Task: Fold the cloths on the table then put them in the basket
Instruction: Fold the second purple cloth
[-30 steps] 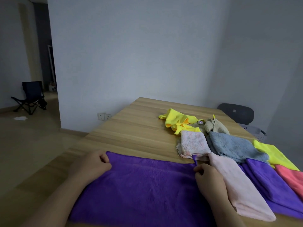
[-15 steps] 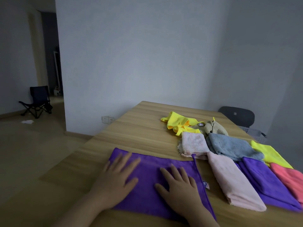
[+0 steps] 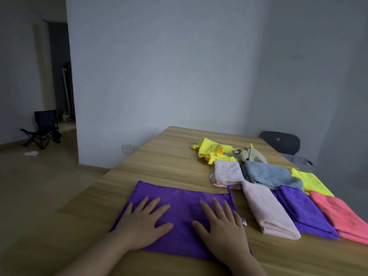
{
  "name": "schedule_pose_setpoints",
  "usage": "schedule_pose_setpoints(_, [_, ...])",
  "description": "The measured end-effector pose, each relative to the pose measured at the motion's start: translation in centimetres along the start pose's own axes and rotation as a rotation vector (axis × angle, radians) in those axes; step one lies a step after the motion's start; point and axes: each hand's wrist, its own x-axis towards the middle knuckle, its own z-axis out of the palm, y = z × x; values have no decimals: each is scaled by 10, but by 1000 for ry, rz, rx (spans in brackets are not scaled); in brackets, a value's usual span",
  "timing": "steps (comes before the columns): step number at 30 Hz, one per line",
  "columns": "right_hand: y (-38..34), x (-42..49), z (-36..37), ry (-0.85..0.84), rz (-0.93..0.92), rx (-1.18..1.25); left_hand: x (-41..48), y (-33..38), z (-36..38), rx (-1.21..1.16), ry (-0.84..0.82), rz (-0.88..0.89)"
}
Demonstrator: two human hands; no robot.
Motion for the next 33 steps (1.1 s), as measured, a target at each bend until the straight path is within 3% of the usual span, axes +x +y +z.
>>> schedule_pose_setpoints(6, [8,18,-2,-97,24,11,9,0,6,11,-53,-21])
schedule_pose_setpoints(9, [15,31,-5,-7,42,64,19,4,6,7,-42,-39])
schedule_pose_setpoints(15, [26,48,-10,232,303,128,45,8,5,-16,8,-53])
schedule_pose_setpoints(22, [33,61,-18,218,459,84,74,-8,-17,-113,-166,-8])
schedule_pose_setpoints(27, [46,64,-29,95,435,227,77,-16,-10,-92,83,56])
schedule_pose_setpoints(33, [49,66,-35,79,423,345,76,-26,-6,-33,-37,27])
